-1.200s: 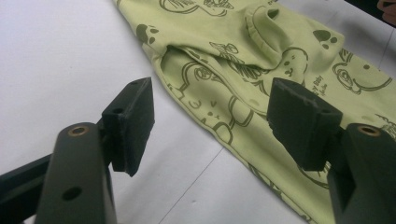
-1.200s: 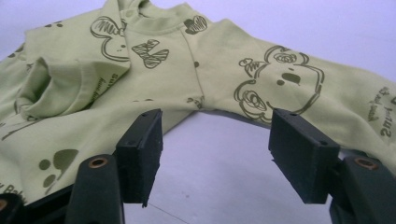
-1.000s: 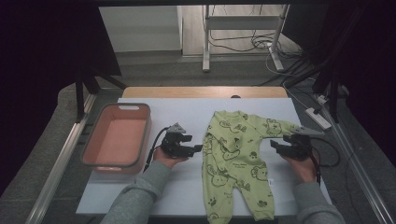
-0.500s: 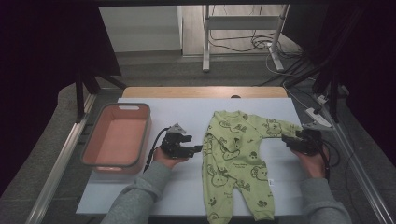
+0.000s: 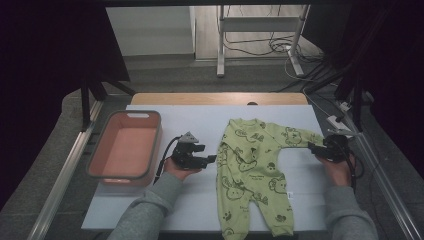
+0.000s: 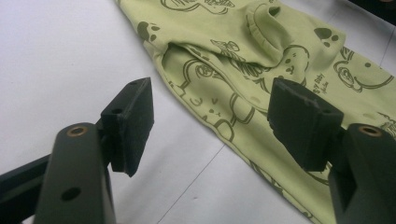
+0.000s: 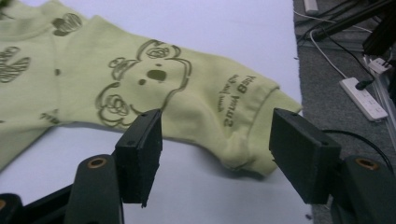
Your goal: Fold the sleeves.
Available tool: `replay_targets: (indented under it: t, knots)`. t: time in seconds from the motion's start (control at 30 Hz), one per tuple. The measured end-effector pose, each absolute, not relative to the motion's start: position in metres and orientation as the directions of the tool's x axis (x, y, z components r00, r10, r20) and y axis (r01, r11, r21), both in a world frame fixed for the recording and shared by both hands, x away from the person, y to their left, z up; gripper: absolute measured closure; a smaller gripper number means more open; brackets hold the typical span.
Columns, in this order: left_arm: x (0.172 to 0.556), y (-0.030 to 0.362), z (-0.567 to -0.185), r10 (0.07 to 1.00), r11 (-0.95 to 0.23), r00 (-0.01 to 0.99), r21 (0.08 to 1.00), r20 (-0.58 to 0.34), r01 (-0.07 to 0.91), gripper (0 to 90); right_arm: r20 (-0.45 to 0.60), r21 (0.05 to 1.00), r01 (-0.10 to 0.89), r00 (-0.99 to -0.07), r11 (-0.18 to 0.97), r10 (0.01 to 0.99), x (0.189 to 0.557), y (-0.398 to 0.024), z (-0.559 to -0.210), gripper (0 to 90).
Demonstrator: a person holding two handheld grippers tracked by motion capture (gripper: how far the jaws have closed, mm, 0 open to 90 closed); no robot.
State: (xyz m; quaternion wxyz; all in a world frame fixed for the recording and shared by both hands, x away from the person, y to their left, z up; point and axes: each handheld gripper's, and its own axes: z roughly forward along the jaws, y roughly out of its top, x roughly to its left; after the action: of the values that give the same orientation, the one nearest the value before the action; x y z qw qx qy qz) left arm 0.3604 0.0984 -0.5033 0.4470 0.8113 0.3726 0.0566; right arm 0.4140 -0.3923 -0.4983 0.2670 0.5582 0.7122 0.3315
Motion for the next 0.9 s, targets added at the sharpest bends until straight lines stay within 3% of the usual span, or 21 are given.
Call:
replay_targets:
  t: [0.63, 0.9]
  knots:
    - [0.360, 0.100, -0.502, 0.655, -0.318, 0.715, 0.769, -0.244, 0.554, 31.4, -0.015, 0.738, 0.653, -0.235, 0.170, 0.972, 0.428, -0.394, -0.513, 42.0]
    - [0.359, 0.099, -0.503, 0.655, -0.319, 0.715, 0.767, -0.246, 0.557, 31.3, -0.012, 0.738, 0.655, -0.224, 0.159, 0.975, 0.429, -0.397, -0.515, 55.6]
